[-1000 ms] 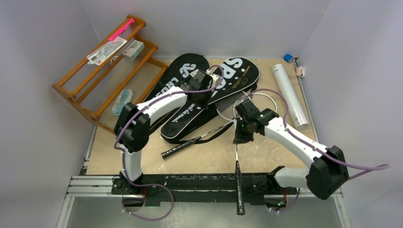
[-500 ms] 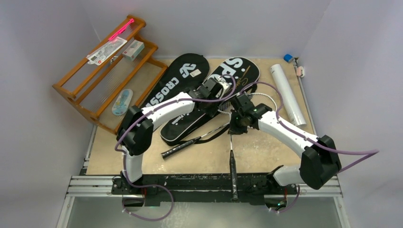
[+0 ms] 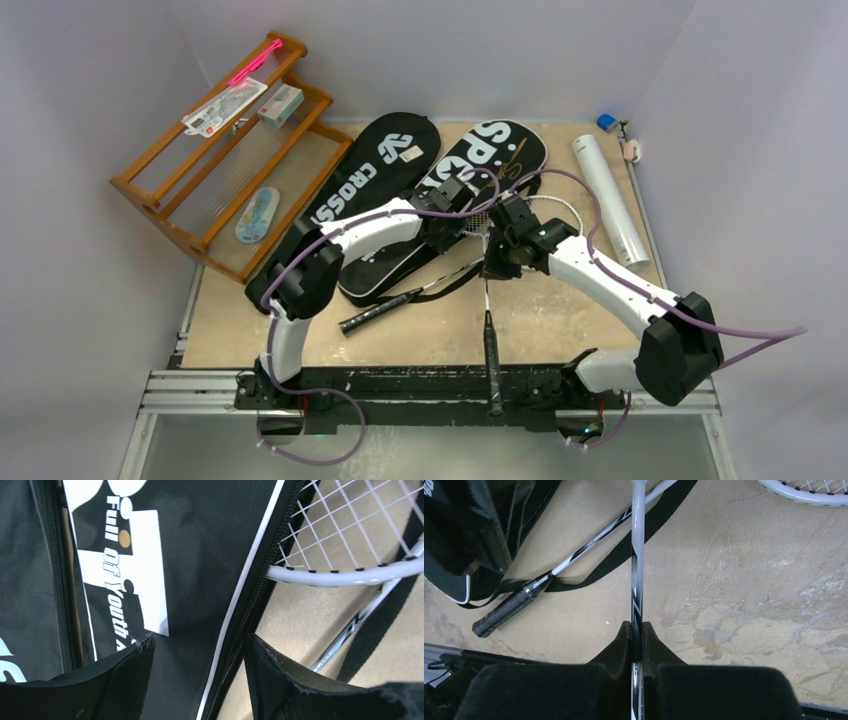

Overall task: Pack up the badminton gear
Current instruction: Open the racket bag at the center of the board.

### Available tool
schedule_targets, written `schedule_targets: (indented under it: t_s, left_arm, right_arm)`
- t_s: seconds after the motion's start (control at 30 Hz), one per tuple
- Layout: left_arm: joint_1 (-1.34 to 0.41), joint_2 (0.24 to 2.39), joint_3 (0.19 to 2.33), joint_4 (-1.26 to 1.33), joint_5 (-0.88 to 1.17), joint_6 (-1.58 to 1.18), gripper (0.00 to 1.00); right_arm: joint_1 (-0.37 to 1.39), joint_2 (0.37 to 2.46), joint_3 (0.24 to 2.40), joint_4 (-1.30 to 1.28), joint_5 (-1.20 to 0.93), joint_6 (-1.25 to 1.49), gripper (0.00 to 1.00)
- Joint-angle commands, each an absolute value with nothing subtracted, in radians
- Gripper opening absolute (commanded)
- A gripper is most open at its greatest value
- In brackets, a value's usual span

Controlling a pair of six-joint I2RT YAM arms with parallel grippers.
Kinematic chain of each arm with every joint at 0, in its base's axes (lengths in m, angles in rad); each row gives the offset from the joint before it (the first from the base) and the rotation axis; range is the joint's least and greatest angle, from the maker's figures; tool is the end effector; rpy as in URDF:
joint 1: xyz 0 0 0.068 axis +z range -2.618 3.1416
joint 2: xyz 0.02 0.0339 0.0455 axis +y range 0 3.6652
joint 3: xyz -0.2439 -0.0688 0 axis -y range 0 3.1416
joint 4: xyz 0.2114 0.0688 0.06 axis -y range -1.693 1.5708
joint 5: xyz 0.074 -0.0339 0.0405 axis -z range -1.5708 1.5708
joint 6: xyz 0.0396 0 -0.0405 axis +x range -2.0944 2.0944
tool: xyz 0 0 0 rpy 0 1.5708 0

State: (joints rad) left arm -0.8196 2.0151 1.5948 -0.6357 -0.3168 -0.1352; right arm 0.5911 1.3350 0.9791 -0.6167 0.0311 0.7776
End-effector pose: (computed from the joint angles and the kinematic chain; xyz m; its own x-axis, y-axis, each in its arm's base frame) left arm 0.2802 -0.2819 0.2051 -0.6681 0.5278 -0.5244 0.5044 0.8395 0.2023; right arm 0.2050 0.1361 0.2394 -0.8695 0.2609 -0.4193 0.0948 0.9214 0.3768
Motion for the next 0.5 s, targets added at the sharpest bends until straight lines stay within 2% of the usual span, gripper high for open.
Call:
schedule_targets:
  t_s: [0.0, 0.07, 0.1, 0.2, 0.23, 0.47]
  left_arm:
    - [-0.826, 2.064, 1.656, -0.670, -0.361, -0.135, 0.61]
    - [-0.827, 2.079, 1.682, -0.705, -0.350, -0.147, 0.53]
    - [-0.830, 2.076, 1.688, -0.711, -0.343, -0.151, 0.44]
    - [-0.837, 2.019, 1.661, -0.669, -0.326, -0.150, 0.06]
    - [-0.836, 1.982, 1.637, -0.648, -0.310, -0.146, 0.00]
    - [-0.837, 1.869, 1.588, -0.588, -0.181, -0.138, 0.00]
  right_arm:
    - [0.599, 1.302, 1.030, -0.572, 0.041, 0.792, 0.00]
    - [0.599, 1.304, 1.024, -0.559, 0.046, 0.794, 0.00]
    - [0.598, 1.305, 1.017, -0.549, 0.051, 0.794, 0.00]
    - [0.599, 1.311, 0.996, -0.514, 0.053, 0.805, 0.00]
    - [0.599, 1.315, 0.992, -0.504, 0.056, 0.811, 0.00]
    - [0.598, 1.374, 0.966, -0.400, 0.075, 0.862, 0.00]
